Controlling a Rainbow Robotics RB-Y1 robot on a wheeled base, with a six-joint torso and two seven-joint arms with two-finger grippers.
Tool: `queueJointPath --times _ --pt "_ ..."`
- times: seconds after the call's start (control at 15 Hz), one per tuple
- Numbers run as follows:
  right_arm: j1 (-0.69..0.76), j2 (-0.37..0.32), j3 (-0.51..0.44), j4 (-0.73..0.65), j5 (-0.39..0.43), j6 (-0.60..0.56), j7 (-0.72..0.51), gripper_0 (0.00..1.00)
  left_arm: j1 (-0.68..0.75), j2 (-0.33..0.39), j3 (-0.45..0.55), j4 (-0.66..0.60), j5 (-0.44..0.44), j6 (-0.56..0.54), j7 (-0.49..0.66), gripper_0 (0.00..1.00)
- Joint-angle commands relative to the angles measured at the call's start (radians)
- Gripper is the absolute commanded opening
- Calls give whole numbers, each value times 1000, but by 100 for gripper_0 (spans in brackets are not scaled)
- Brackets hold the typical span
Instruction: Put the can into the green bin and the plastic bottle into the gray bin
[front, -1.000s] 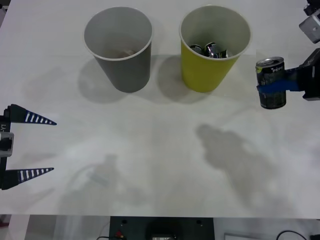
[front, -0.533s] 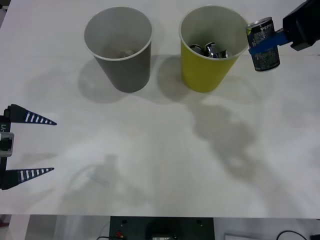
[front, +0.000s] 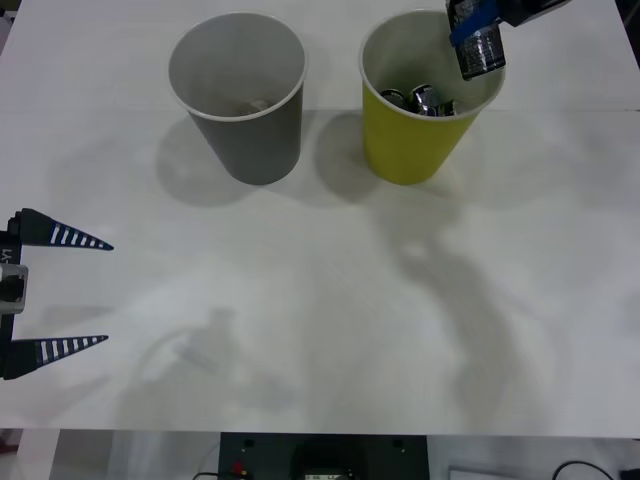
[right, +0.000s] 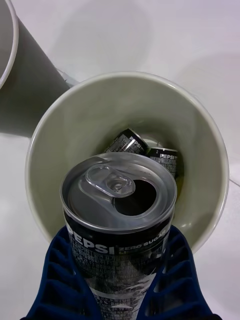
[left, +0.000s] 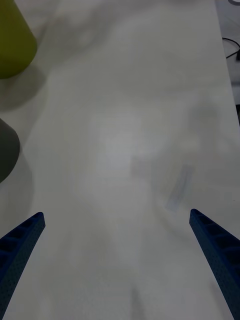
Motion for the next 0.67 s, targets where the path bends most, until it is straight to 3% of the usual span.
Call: queueJointPath --times 0.07,0.2,0.27,0.33,0.4,0.47,0.67 --pt "-29 78 0 74 67 31 0 0 0 0 0 0 0 0 0 100" --pt "-32 91 0 83 79 46 2 0 0 0 0 0 0 0 0 100" --pt "-32 93 0 80 79 49 8 7 0 0 0 0 0 0 0 100" --pt "-32 93 0 80 79 49 20 20 0 0 0 0 0 0 0 100" --pt "-32 93 0 80 79 51 51 62 0 0 0 0 0 0 0 100" --pt "-32 93 0 80 79 49 83 96 0 0 0 0 0 0 0 100" --pt "-32 87 0 80 52 49 129 100 0 0 0 0 0 0 0 100"
